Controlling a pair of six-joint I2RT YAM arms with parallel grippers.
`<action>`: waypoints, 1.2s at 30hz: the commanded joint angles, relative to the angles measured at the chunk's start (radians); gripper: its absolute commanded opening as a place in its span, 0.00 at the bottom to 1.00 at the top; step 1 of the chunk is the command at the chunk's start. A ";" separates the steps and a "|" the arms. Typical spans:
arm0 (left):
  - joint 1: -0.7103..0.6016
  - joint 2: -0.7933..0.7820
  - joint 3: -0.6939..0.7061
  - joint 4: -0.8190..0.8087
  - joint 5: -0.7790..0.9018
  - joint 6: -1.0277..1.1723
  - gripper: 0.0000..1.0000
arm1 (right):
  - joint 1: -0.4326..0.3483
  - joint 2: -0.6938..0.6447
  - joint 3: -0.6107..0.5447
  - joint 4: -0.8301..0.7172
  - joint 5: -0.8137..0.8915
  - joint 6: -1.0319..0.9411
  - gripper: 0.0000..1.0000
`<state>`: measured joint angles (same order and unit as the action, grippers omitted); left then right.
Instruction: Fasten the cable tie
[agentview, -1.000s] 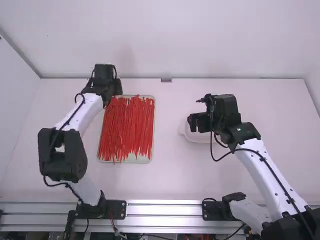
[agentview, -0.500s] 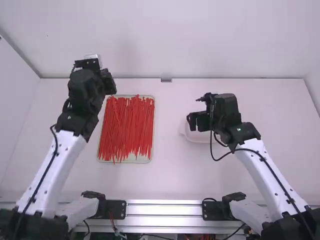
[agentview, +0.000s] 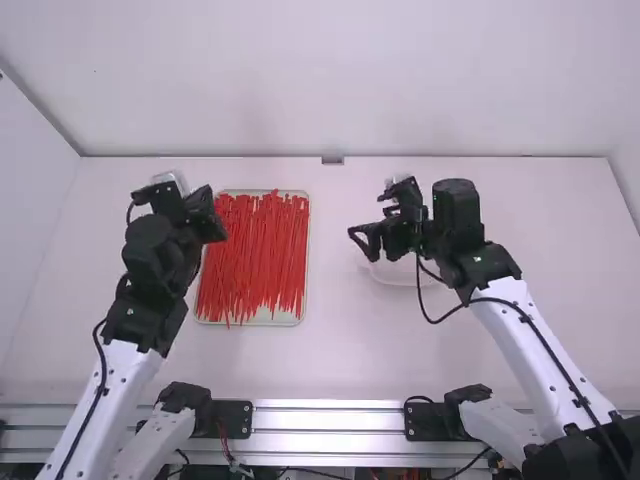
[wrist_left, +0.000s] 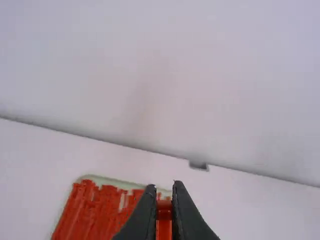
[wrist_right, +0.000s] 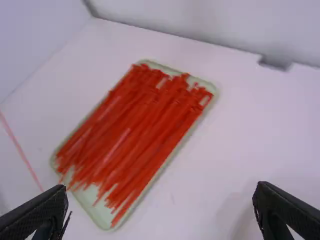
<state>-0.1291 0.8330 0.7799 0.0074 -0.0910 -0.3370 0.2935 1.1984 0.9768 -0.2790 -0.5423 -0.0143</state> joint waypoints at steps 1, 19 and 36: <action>-0.002 -0.018 -0.031 0.039 0.133 -0.040 0.02 | 0.024 -0.015 -0.008 0.039 -0.136 -0.020 0.98; -0.002 0.148 -0.049 0.357 0.551 -0.261 0.02 | 0.277 -0.014 -0.008 0.192 -0.107 -0.023 0.98; -0.166 0.158 -0.049 0.528 0.541 -0.277 0.02 | 0.316 0.020 -0.008 0.224 -0.107 -0.016 0.80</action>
<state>-0.2832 0.9977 0.7338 0.5240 0.4595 -0.6106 0.6067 1.2045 0.9764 -0.0612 -0.6472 -0.0483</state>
